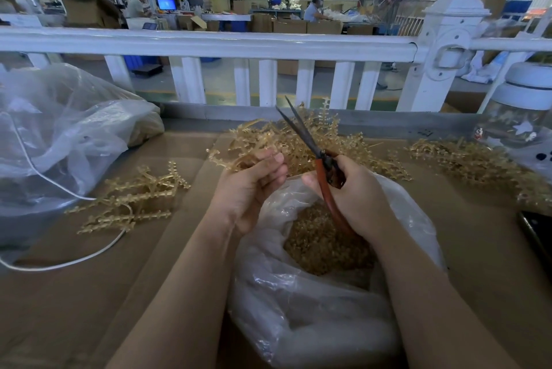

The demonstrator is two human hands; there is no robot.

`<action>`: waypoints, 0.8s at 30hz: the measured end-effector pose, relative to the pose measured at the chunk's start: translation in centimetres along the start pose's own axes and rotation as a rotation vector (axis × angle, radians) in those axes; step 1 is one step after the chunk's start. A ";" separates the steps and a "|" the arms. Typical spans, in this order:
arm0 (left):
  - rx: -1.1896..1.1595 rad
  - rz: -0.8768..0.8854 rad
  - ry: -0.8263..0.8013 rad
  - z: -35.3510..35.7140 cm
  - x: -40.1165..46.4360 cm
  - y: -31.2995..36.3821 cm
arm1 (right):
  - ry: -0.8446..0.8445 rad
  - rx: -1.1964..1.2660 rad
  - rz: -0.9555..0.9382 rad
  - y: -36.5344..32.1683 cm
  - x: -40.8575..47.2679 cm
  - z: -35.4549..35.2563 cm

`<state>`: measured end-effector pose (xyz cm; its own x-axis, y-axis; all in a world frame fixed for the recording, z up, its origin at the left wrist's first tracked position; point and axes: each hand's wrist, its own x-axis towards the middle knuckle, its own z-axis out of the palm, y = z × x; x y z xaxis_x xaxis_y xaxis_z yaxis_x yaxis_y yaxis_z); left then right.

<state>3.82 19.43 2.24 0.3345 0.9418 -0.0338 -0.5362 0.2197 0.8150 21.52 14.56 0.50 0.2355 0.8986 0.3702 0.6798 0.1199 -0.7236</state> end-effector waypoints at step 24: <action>-0.043 0.104 0.040 -0.1 0.1 0.0 | -0.002 -0.256 -0.122 -0.6 -0.5 0.2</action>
<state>3.76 19.51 2.22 0.2446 0.9693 0.0264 -0.5998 0.1299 0.7895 20.87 14.06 0.66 0.1405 0.8848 0.4443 0.8564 0.1166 -0.5029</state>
